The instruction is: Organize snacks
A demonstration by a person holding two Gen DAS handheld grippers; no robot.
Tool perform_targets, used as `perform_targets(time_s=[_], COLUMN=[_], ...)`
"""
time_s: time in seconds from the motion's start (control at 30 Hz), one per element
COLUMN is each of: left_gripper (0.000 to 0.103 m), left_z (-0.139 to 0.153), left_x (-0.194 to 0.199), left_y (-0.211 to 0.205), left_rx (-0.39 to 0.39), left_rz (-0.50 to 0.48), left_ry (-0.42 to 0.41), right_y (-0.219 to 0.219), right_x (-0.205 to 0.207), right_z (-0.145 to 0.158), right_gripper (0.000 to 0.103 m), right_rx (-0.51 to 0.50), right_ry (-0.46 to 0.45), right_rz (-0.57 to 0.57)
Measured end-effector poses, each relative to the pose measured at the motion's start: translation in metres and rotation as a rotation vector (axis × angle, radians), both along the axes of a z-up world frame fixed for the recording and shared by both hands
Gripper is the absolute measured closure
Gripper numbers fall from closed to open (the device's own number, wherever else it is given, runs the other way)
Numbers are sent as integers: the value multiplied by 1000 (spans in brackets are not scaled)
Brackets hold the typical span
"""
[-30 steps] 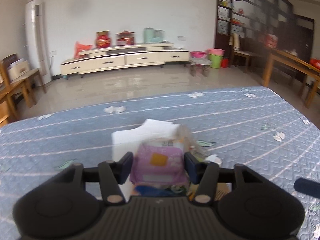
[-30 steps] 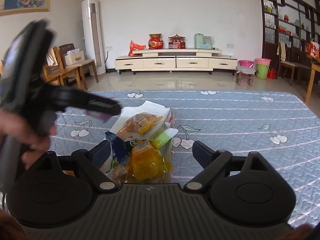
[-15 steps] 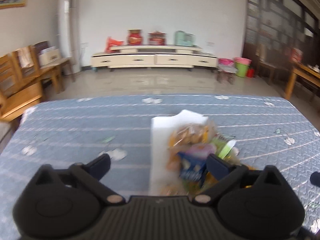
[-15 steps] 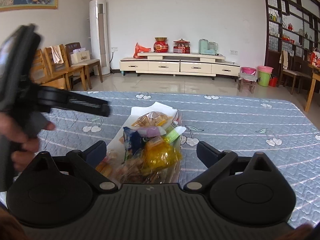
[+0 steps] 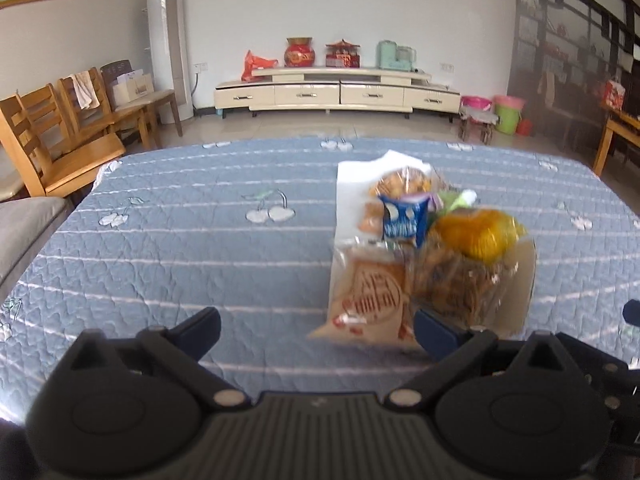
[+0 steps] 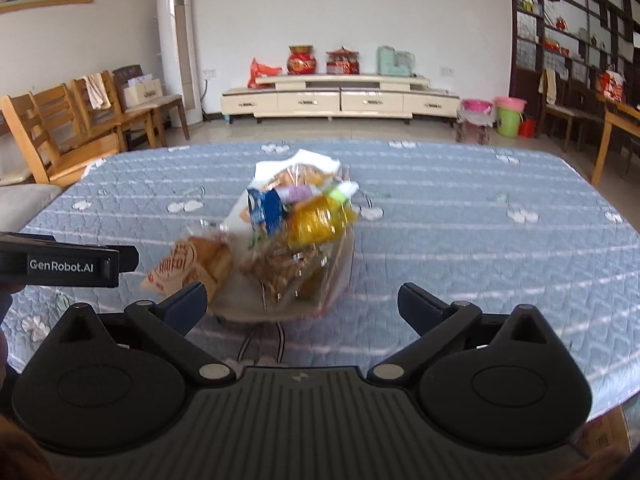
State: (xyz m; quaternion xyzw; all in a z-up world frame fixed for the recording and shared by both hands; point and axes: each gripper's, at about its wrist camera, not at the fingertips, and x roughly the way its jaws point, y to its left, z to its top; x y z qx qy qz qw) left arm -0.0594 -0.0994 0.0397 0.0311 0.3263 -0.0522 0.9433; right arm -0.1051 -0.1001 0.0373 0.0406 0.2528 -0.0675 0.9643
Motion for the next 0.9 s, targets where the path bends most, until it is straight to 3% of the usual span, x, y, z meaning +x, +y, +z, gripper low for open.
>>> perform_targets(time_s=[0.37, 0.9], left_gripper=[1, 1], left_z=[-2, -8], left_x=[-10, -6], left_y=[-3, -4], left_rx=[23, 35], left_rz=[-17, -18], left_ry=[-34, -11], right_y=[12, 12], right_x=[2, 3], right_z=[-6, -13], right_gripper=[0, 0], right_rx=[-27, -27], right_ry=[16, 29], right_rz=[17, 26])
